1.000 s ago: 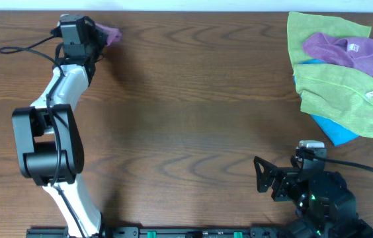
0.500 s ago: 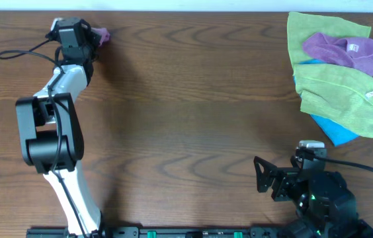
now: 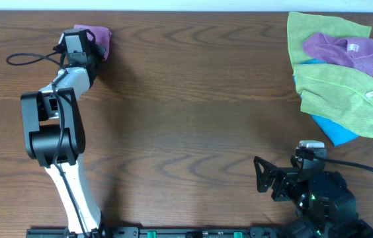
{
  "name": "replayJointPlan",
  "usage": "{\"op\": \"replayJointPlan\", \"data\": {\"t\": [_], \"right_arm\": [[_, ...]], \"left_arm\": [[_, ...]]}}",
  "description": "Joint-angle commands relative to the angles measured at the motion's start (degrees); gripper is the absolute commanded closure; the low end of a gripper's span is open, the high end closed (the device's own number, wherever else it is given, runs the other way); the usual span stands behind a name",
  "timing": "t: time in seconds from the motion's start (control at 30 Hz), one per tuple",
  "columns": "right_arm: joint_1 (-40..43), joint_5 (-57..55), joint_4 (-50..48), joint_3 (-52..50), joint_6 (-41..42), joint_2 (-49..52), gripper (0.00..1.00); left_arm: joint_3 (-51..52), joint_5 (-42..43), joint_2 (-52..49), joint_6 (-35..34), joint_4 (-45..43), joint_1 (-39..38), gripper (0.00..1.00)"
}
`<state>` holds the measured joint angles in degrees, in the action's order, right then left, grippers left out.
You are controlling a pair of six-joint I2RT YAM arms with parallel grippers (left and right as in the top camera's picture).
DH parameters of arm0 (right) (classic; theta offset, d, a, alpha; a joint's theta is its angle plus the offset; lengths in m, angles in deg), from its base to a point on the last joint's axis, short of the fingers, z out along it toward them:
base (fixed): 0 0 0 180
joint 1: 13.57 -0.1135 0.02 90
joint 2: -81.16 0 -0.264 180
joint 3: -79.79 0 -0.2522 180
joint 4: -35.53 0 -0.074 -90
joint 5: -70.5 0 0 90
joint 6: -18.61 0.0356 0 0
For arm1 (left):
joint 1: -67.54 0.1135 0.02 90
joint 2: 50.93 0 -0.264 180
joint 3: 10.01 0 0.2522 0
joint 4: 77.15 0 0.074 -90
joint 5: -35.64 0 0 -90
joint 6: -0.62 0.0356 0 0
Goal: Fold the cloth
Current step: 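Carry the folded towel to the upper-left table corner and set it down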
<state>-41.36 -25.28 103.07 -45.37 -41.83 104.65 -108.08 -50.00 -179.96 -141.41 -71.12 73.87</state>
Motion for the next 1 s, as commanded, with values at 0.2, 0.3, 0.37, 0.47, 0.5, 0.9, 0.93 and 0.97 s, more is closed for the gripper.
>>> {"op": "replayJointPlan", "data": {"t": [0.2,0.3,0.37,0.47,0.5,0.9,0.93,0.97], "right_arm": [[0.4,0.2,0.0,-0.3,0.6,-0.2,0.01],[0.4,0.2,0.0,-0.3,0.6,-0.2,0.01],[0.4,0.2,0.0,-0.3,0.6,-0.2,0.01],[0.4,0.2,0.0,-0.3,0.6,-0.2,0.01],[0.4,0.2,0.0,-0.3,0.6,-0.2,0.01],[0.4,0.2,0.0,-0.3,0.6,-0.2,0.01],[0.4,0.2,0.0,-0.3,0.6,-0.2,0.01],[0.4,0.2,0.0,-0.3,0.6,-0.2,0.01]], "left_arm": [[-1.1,6.1,-0.6,1.2,0.5,1.0,0.67],[-1.1,8.7,-0.4,1.3,0.5,1.5,0.58],[-1.1,9.9,-0.4,1.3,0.7,1.8,0.54],[-1.1,11.5,0.0,1.3,1.1,2.6,0.51],[-1.1,12.0,0.1,1.3,1.2,2.9,0.51],[-1.1,13.8,4.5,6.0,2.8,3.9,0.05],[-1.1,14.0,4.7,6.0,3.3,3.9,0.05],[-1.1,14.6,4.8,6.1,3.5,3.9,0.05]]}}
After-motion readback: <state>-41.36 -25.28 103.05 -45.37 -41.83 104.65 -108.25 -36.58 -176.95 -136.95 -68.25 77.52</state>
